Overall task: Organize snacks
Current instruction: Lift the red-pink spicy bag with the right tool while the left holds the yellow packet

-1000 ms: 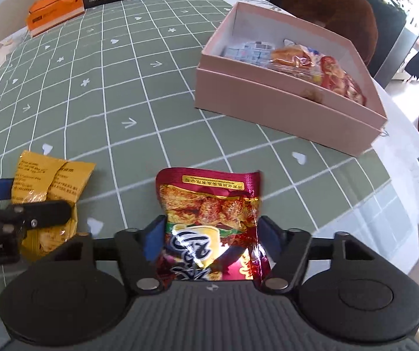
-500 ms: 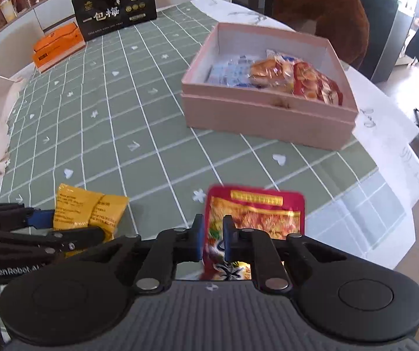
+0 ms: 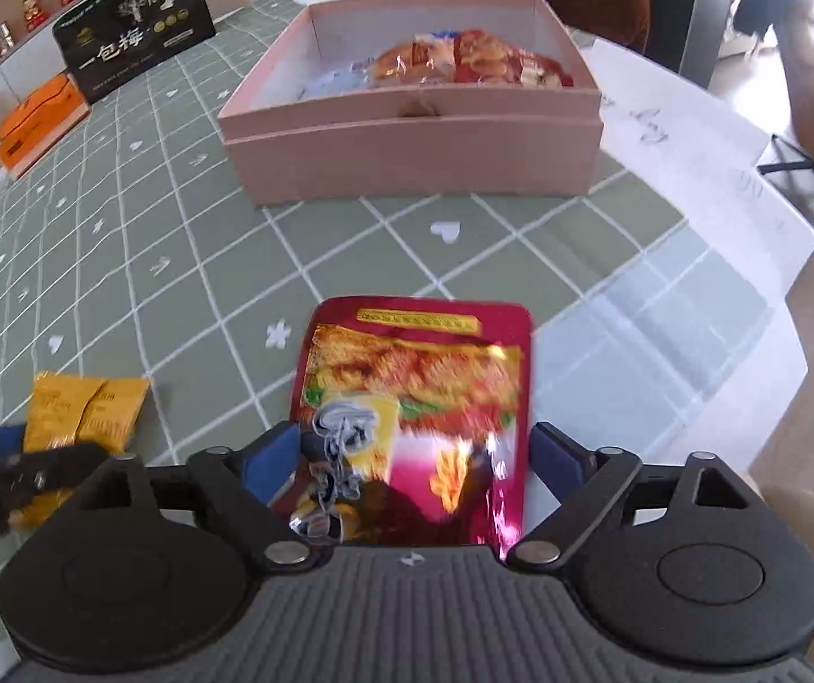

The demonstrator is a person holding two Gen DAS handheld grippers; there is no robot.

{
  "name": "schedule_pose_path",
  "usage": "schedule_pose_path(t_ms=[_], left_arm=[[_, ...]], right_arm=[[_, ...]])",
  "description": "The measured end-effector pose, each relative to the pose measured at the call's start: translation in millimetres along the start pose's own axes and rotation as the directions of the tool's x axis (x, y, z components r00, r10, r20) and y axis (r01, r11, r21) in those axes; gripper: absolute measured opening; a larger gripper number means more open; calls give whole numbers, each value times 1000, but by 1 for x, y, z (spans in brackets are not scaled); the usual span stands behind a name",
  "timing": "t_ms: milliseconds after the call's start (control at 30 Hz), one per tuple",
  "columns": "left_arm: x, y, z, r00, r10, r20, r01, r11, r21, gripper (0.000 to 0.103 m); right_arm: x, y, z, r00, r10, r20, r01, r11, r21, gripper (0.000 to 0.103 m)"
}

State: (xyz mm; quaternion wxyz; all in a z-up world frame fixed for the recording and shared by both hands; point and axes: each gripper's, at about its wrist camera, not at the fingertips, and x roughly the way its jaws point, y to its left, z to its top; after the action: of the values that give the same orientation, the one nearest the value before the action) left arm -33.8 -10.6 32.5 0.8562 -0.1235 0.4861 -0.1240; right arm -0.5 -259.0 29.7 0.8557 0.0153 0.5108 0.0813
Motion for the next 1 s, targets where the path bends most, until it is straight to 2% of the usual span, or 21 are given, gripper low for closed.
schedule_pose_path(t_ms=[100,200,300,500,533,633,667,767,1000], left_arm=[[0,0,0,1000,0,1,0,1000,1,55],[0,1,0,1000,-3,3,3,1000,-3,55],[-1,2,-1,1000,-8,4,8,1000,-6,55],[-1,0,-1,1000,-4,5,4,1000,3,55],[-1,1,-1,1000,-5,6,5,1000,2,55],[-1,1,-2,1000,-7,7,7,1000,1,55],[-1,1,-2,1000,-8,7,8,1000,1,55],[-1,0,-3,1000,-7,6,7,1000,4,55],[-1,0,-3,1000,-4,6,4,1000,7,55]], right_arm=[[9,10,4,1000,-19,-11,19,999,-36,103],[12,22,1,998,-66,-18,63,993,-102,103],[9,21,-2,999,-46,-27,42,992,-115,103],[-4,7,3,997,-29,-75,23,997,-76,81],[-8,5,4,997,-17,-75,12,998,-68,70],[-20,4,6,996,9,-85,-13,999,-45,60],[-23,5,5,997,16,-82,-20,999,-48,54],[-30,12,4,998,-7,-59,2,996,-85,46],[-45,6,7,999,40,-33,-42,997,-61,40]])
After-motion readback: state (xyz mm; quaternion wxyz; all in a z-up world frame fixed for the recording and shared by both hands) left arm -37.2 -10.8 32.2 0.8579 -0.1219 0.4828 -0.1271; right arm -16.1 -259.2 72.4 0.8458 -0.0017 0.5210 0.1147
